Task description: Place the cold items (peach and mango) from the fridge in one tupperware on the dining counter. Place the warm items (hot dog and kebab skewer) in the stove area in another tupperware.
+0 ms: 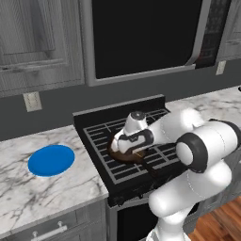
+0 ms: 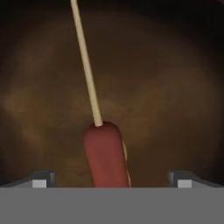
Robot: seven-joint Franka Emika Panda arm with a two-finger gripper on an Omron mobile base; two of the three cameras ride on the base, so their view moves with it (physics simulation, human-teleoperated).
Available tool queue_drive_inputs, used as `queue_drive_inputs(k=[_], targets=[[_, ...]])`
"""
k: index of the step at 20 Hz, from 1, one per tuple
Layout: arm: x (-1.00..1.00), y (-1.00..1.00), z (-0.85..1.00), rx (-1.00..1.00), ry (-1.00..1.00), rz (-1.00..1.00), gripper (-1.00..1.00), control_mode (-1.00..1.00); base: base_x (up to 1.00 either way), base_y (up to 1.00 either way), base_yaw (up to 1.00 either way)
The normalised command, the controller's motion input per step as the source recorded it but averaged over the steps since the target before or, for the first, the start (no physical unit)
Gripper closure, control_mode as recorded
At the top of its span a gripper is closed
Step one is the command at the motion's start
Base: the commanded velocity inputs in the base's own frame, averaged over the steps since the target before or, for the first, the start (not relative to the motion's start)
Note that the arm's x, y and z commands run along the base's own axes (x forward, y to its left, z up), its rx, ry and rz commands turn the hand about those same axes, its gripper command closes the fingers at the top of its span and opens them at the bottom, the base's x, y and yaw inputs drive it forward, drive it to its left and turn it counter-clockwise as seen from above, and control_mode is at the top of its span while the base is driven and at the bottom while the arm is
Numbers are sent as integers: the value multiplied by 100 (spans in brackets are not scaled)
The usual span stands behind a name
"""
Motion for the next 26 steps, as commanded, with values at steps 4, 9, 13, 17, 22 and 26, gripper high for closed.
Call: queue_drive_inputs(k=[4, 9, 13, 17, 22, 26], targets=[[31, 14, -49, 0, 0, 0, -100, -100, 0, 0, 0], [22, 2, -37, 0, 0, 0, -100, -100, 0, 0, 0], [10, 0, -28, 0, 0, 0, 100, -100, 0, 0, 0], [2, -2, -27, 0, 0, 0, 100, -100, 0, 0, 0], [0, -16, -6, 0, 0, 0, 100, -100, 0, 0, 0], [0, -20, 0, 0, 0, 0, 100, -100, 0, 0, 0]])
